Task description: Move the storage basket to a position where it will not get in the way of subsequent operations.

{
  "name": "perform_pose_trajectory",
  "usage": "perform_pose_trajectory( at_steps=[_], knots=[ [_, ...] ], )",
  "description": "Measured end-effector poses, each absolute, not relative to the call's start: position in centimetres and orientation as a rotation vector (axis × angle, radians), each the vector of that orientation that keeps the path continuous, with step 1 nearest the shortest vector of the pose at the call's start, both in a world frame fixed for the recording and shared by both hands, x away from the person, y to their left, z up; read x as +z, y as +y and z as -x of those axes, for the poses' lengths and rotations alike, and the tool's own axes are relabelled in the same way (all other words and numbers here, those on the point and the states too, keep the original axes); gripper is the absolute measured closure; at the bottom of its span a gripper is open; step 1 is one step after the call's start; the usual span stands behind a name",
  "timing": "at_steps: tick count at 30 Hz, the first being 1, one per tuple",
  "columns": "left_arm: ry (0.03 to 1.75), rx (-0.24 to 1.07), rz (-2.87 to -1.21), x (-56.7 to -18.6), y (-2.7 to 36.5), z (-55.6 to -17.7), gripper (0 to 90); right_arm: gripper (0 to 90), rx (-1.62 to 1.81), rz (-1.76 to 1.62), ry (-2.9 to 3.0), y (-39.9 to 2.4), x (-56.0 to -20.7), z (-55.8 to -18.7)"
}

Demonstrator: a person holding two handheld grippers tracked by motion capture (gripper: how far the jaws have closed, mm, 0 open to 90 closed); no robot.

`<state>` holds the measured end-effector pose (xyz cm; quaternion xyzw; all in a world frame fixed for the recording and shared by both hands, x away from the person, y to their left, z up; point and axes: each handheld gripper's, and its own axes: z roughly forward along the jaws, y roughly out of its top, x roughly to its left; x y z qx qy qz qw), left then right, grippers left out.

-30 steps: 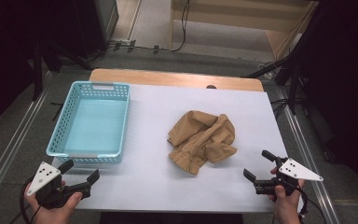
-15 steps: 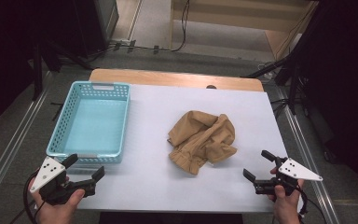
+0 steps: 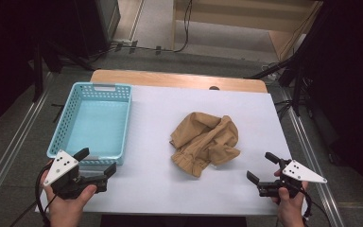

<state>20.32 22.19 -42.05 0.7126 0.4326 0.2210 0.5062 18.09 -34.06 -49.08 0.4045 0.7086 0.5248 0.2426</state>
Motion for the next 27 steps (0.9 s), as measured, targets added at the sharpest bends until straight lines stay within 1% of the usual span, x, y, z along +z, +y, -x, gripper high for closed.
perform_pose_trajectory(
  at_steps=[27],
  knots=[
    [0.97, 0.494, -1.738, -41.0, 19.1, -21.9, 0.0, 0.0, 1.441, -1.124, 1.936, -34.2, -49.3, -18.1]
  ],
)
